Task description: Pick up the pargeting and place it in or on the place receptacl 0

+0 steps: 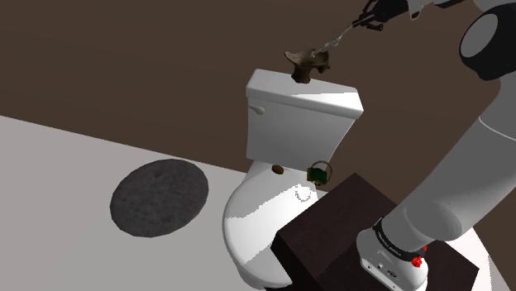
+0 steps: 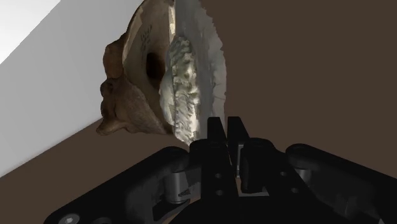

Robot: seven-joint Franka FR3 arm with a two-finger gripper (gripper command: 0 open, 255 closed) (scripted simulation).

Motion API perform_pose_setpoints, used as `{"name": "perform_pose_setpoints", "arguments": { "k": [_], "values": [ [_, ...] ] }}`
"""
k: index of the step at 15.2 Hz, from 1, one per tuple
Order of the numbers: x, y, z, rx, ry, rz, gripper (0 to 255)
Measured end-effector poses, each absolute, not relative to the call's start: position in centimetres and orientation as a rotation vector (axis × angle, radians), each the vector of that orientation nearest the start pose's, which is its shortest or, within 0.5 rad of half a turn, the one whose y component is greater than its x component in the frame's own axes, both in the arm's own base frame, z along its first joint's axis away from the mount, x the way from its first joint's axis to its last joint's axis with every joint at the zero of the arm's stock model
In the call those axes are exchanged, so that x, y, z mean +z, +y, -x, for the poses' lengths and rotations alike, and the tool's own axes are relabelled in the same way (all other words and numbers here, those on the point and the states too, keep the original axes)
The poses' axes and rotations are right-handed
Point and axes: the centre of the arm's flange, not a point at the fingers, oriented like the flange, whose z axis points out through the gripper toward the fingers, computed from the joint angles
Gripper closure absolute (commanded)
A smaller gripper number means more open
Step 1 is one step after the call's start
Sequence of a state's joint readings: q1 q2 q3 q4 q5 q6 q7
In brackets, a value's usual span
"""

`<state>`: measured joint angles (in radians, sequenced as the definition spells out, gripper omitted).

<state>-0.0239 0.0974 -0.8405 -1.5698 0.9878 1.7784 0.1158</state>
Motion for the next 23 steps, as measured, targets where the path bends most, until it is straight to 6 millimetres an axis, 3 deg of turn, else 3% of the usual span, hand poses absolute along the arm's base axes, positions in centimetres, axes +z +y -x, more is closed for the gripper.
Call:
{"name": "perform_pose_setpoints", "arguments": {
  "k": [13,19,20,23],
  "values": [
    [57.2,-39.1,-46.0,-0.562,1.210,1.939,255],
    [56.8,-39.1,-46.0,-0.563,1.210,1.940,255],
    [56.8,-39.1,-46.0,-0.563,1.210,1.940,0],
    [56.8,-39.1,-46.0,-0.562,1.210,1.940,0]
  ]
}}
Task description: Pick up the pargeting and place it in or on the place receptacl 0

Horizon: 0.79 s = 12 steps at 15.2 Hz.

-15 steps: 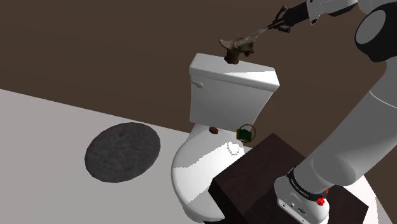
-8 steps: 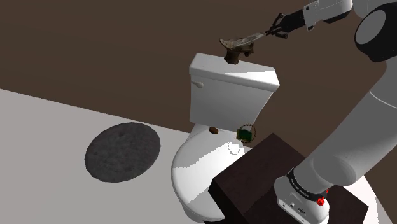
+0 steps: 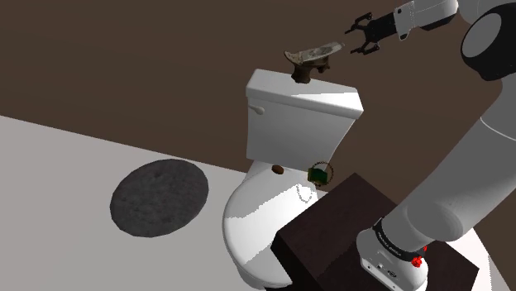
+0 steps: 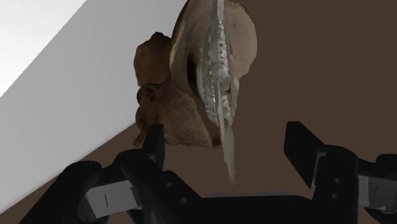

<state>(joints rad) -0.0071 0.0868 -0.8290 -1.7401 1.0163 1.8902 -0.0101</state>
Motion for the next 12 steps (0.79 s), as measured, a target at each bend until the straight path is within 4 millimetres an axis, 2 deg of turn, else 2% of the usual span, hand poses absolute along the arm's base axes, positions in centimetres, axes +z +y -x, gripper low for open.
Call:
{"name": "perform_pose_setpoints", "arguments": {
  "k": [3,8,12],
  "values": [
    [56.8,-39.1,-46.0,-0.562,1.210,1.940,0],
    [59.6,-40.9,-42.8,-0.564,1.211,1.939,0],
    [59.8,-41.0,-42.5,-0.563,1.210,1.939,0]
  ]
}}
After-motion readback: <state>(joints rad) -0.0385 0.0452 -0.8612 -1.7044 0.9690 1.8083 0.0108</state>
